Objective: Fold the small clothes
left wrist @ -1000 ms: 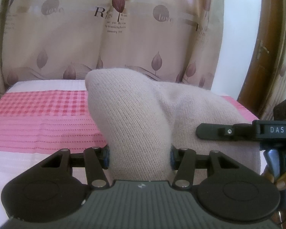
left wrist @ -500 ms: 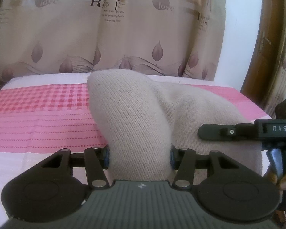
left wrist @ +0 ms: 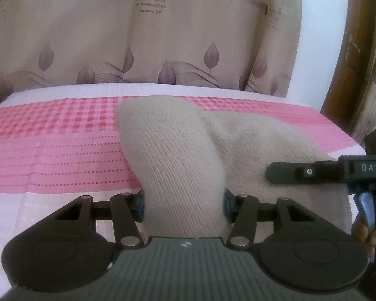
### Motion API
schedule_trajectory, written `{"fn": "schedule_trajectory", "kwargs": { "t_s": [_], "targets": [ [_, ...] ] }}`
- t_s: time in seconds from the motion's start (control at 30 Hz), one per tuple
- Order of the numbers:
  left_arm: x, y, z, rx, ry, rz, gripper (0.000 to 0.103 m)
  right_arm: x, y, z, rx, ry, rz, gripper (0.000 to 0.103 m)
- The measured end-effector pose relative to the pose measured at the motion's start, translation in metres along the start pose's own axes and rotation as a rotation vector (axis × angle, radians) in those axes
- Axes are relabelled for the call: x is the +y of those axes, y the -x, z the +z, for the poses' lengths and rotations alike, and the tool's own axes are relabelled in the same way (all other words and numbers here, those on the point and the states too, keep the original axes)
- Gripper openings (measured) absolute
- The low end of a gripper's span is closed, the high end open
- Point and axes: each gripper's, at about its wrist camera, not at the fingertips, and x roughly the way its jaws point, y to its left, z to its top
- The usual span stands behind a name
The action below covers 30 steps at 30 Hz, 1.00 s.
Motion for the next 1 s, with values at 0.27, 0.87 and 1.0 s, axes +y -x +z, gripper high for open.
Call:
{"fn": "schedule_trajectory", "kwargs": {
  "t_s": [0.27,0.87,1.0],
  "targets": [
    [0.004,-0.003,-0.007,-0.004,-0.005,0.000,0.057,-0.003,-0.005,-0.002,0.015,0.032,-0.027,0.042],
    [0.002,-0.001,-0.012,-0.018,-0.029,0.069,0.077,0.006,-0.013,-0.006,0.047,0.170,-0.147,0.045],
    [-0.001,0.002,-0.013,-0.031,-0.060,0.099,0.082,0.009,-0.014,-0.006,0.047,0.195,-0.169,0.047]
  ]
}}
